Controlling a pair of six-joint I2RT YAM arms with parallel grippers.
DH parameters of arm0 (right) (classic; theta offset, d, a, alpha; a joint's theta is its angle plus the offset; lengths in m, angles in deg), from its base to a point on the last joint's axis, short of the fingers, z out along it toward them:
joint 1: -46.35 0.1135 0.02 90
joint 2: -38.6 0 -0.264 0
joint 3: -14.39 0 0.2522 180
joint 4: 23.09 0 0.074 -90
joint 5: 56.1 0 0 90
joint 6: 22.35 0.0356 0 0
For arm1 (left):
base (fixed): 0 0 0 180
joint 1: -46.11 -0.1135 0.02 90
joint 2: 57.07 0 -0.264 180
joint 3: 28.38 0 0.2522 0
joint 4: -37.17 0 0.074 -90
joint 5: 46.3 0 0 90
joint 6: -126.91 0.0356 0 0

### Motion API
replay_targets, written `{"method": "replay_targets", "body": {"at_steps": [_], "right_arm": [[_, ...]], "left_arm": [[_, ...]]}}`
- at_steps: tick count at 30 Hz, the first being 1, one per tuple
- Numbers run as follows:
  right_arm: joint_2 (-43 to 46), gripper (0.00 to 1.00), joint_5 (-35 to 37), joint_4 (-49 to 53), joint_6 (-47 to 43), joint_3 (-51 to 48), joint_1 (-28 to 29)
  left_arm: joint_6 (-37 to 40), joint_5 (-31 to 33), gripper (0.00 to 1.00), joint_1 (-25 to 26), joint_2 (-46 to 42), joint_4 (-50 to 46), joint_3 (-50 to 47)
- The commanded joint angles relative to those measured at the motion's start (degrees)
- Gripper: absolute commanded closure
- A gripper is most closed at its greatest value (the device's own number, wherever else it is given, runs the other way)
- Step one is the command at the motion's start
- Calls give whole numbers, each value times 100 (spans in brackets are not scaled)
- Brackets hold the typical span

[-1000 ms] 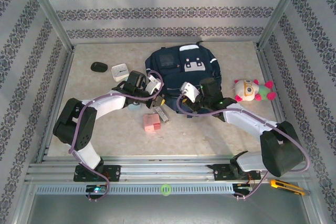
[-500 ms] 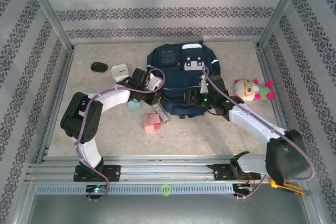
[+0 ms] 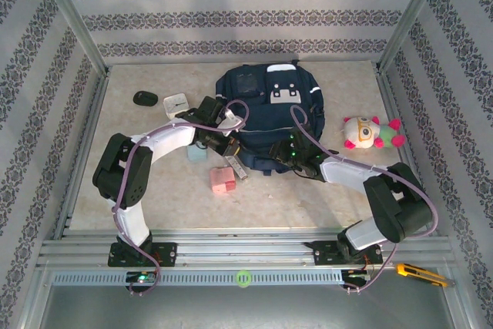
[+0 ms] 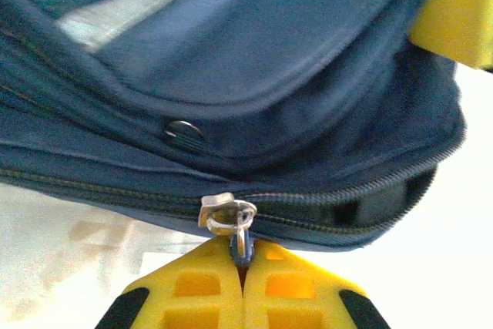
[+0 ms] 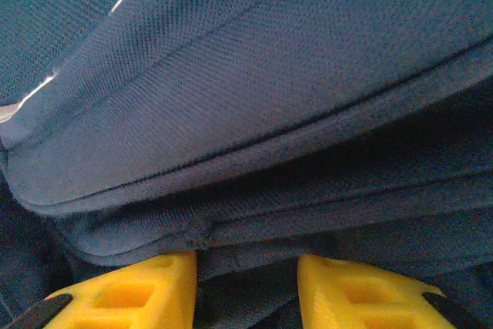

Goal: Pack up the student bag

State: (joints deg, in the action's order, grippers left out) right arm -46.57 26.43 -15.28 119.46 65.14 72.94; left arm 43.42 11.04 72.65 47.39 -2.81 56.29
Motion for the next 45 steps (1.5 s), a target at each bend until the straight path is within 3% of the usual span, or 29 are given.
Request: {"method": "replay_targets", "body": {"at_steps": [1,7,13,15,22,25,30,33,37,40,43,45], "right_arm": [[-206,63,454,-440,290,69,1],[-246,64,569,-529,380,150,30],[-242,64,562,-527,340,255,58],[-179,62,468,-515,205,256,-14],[617,51,-817,-211,-413,203,-660],[1110,45,-1078,251,-649,203,-738],[1730,39,-1259,1175,-827,164,-972],[1819,38,-1345,1440,-880,118,-1245],[1665,37,-1468,1548,-992,115,-1649],[1421,37,-1542,1399,-1037,115,-1850],[1066,37,-1718,1168,-1057,202,-1962],[787,38,-1836,1025,-1081,301,-1978]], "left_arm": [[339,-638,97,317,8,-714,285],[111,-992,92,763,114,-602,538],[-166,-1072,78,1043,219,-150,662],[-87,-1161,71,1054,138,-54,614],[1261,-919,25,580,-1082,-194,67],[2264,-731,16,255,-1514,-350,-96],[4527,282,15,150,-1743,398,-764],[5281,564,14,151,-1275,552,-684],[5567,502,12,155,-573,706,-293],[5589,344,17,169,-172,1014,-105],[5632,333,28,184,123,1161,41],[5654,363,42,198,255,1186,89]]}}
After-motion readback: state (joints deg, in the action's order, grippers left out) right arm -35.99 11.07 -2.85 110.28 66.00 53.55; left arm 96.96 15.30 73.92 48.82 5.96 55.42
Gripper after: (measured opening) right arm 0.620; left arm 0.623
